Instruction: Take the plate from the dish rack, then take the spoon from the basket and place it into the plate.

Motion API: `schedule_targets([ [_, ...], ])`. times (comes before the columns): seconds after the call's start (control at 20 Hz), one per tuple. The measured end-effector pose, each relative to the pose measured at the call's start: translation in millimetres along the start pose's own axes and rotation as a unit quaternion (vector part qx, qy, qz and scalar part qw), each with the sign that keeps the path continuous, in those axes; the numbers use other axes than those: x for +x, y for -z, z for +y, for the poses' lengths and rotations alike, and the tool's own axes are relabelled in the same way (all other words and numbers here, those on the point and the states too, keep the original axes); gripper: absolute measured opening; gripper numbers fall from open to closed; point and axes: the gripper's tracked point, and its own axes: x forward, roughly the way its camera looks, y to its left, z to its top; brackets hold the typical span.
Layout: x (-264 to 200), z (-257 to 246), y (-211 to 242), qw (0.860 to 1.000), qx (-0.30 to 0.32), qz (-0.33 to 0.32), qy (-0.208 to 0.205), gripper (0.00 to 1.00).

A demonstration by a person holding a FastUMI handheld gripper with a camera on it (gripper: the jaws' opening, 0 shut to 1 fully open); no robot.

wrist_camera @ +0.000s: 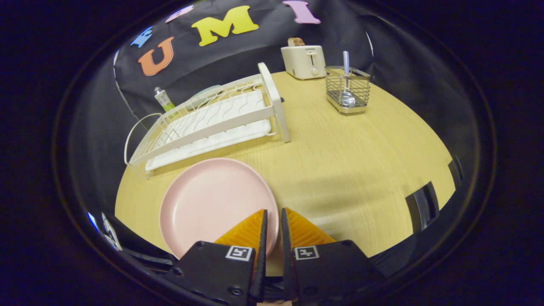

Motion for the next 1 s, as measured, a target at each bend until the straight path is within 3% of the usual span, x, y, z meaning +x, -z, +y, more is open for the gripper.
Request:
schedule_targets([
  [0.25, -20.5, -6.8, -33.5, 0.996, -0.020, -0.082, -0.008, 0.34],
  [0.3, -32.9, -5.0, -43.8, 0.994, -0.018, -0.104, -0.016, 0.47],
  [0.35, -38.4, -6.7, -51.6, 0.992, -0.023, -0.124, -0.024, 0.51],
  [0.4, -43.5, -10.2, -61.0, 0.989, -0.029, -0.145, -0.025, 0.67],
  [0.5, -51.8, -25.0, -77.9, 0.983, -0.027, -0.180, -0.012, 0.88],
  [0.6, -57.5, -37.9, -90.6, 0.980, -0.026, -0.195, -0.003, 0.97],
  [0.85, -62.7, -85.9, -140.1, 0.972, -0.013, -0.231, 0.049, 1.00],
  [1.0, -60.9, -95.1, -172.4, 0.970, -0.013, -0.239, 0.028, 1.00],
])
